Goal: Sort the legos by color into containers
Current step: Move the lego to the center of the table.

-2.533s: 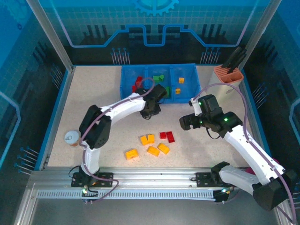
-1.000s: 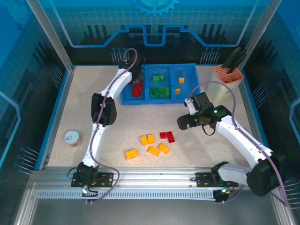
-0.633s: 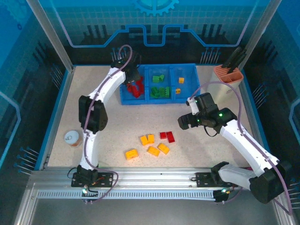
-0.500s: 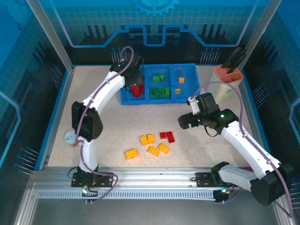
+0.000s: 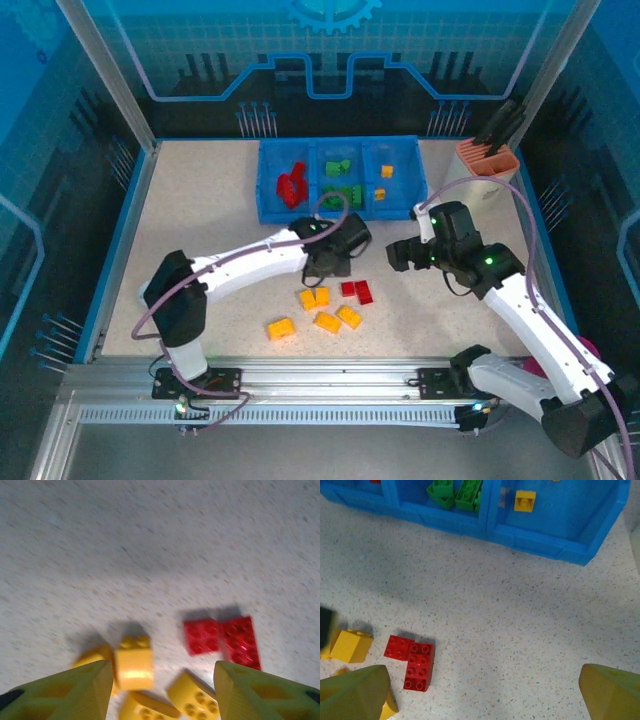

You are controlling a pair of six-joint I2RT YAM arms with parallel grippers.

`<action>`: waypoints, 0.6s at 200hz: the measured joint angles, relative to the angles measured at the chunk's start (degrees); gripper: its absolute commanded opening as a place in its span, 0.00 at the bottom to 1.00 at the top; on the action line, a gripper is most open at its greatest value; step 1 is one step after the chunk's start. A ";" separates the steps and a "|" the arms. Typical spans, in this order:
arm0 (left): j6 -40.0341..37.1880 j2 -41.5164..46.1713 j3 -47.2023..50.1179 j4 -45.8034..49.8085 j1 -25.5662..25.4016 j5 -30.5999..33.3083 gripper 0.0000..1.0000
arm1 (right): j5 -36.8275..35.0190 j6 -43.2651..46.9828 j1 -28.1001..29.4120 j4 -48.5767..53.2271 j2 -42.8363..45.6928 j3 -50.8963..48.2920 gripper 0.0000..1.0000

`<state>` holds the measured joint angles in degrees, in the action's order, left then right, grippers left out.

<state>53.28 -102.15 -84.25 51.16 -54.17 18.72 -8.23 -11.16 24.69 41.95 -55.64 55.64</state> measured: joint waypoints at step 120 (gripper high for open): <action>11.30 -12.04 -1.33 -3.02 -5.49 -1.42 0.57 | 0.72 -1.70 -1.53 0.11 -3.32 -0.15 0.96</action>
<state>64.58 -114.19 -85.58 48.14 -59.66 17.30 -7.51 -12.86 23.16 42.06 -58.96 55.48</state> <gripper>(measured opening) 0.572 0.956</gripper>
